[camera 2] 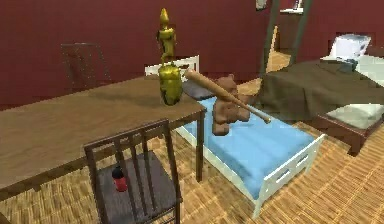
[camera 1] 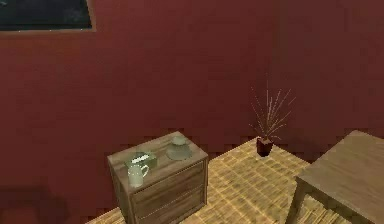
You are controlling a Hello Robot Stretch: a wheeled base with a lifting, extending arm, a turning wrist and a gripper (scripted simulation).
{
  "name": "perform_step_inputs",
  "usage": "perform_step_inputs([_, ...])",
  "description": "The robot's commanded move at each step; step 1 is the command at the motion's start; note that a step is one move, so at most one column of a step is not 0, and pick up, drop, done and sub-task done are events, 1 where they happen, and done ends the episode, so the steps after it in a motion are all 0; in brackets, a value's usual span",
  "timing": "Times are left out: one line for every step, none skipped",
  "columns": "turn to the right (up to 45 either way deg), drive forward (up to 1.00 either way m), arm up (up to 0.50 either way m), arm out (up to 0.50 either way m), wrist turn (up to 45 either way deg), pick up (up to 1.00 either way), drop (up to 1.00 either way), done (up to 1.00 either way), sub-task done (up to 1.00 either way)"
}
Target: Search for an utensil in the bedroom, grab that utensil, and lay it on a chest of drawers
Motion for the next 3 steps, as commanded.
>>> perform_step_inputs([0.0,0.30,0.00,0.00,0.0,0.00,0.00,0.00,0.00])
perform_step_inputs([-45.0,0.00,0.00,0.00,0.0,0.00,0.00,0.00,0.00])
perform_step_inputs([-45.0,0.00,0.00,0.00,0.0,0.00,0.00,0.00,0.00])
